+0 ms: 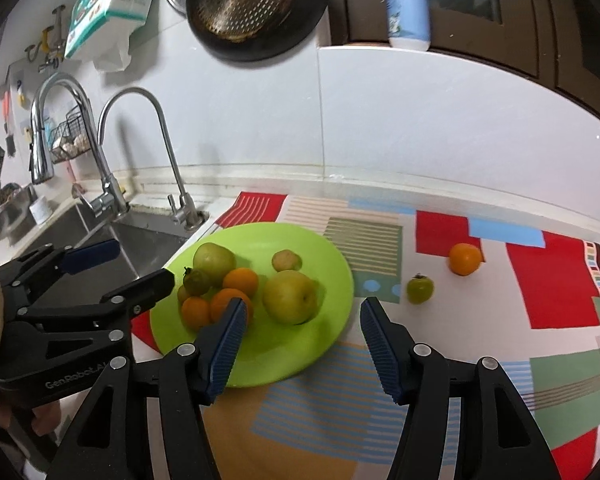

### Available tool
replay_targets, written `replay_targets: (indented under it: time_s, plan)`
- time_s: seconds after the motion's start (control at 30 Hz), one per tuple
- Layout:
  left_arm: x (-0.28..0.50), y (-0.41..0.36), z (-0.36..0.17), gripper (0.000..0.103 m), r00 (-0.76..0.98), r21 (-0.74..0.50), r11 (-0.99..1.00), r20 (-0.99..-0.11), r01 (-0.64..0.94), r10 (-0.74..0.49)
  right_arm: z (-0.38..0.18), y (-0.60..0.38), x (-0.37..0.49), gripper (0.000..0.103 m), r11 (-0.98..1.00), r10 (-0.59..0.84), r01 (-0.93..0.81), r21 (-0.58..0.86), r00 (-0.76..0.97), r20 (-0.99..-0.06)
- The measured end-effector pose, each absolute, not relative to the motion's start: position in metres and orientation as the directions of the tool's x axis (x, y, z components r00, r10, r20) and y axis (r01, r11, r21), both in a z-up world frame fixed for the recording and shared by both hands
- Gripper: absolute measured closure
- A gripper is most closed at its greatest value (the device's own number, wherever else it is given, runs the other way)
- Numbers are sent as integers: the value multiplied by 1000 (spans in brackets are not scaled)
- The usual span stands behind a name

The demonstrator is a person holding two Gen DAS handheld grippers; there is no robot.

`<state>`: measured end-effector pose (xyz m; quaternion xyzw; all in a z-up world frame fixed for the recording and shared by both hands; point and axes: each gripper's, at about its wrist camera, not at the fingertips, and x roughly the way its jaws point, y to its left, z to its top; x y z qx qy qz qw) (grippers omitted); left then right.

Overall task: Organize fruits
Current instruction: 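Open both tools over the plate and withdraw them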

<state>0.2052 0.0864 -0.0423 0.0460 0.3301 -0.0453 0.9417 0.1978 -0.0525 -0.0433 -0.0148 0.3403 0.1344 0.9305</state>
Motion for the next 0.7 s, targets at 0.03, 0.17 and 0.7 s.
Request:
replay_targets:
  time_s: [0.03,0.17,0.7]
  plan:
    - [202,85,-40,29,781,57,992,-623,112,-53,-41,-55,196,43,964,240,-257,66,737,-631]
    - [192,78,-31,26,788,57,994,-615,94,-39,-32,-65,187,41,966,236,-250,64,756,-611]
    - [167,22,-4,15,825,37,997,-564,67,-34,-6,-130,170,34,973,217,-223,56,806,-551]
